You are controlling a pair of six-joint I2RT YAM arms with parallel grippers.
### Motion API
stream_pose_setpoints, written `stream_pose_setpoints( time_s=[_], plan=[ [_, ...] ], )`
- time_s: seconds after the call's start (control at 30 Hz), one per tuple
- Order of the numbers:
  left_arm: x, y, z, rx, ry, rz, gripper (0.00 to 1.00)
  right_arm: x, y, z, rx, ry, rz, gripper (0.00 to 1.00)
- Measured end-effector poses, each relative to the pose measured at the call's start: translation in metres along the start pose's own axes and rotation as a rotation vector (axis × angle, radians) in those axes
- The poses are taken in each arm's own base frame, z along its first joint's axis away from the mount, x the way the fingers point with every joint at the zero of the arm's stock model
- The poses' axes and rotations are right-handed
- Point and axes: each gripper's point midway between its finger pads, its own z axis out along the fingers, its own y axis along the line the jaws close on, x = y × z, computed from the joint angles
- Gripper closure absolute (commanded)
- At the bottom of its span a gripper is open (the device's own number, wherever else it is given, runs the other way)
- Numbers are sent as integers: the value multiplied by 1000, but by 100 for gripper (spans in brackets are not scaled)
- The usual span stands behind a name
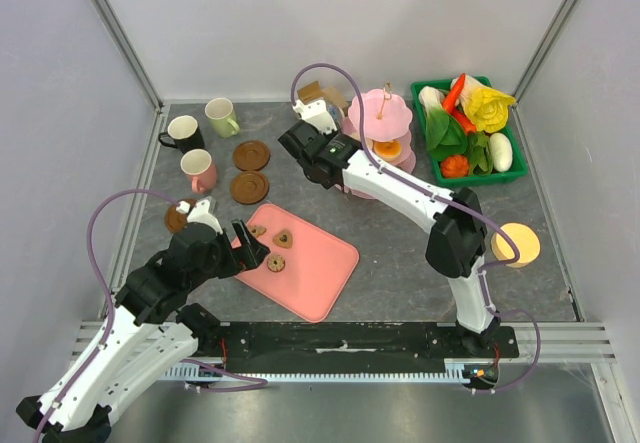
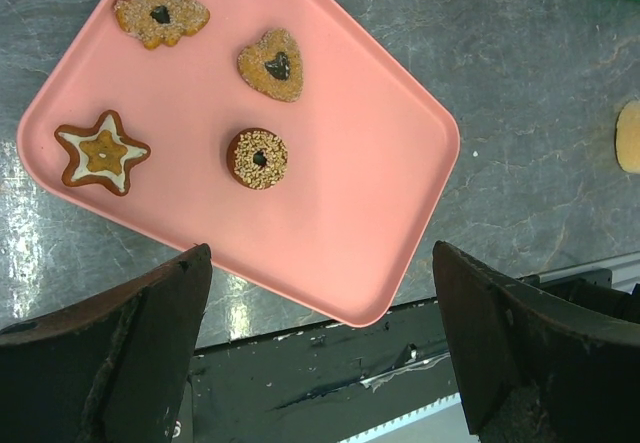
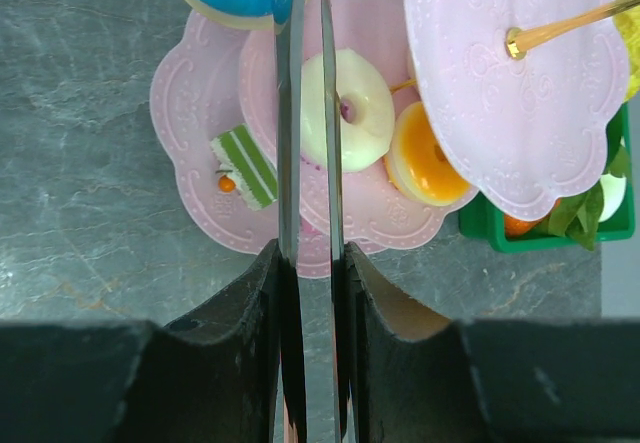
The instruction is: Serve the afternoon tea
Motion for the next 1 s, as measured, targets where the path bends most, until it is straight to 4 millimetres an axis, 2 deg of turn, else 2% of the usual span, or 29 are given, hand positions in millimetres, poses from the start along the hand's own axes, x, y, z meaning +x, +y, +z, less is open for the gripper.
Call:
stream_pose_setpoints(
  time_s=[0.77,1.0],
  plan=[
    [-1,-1,-1,9,-8,-1,3,11,-23,24,155,24,4,68],
    [1,0,1,5,-3,0,3,11,-30,25,205,12,6,66]
  ],
)
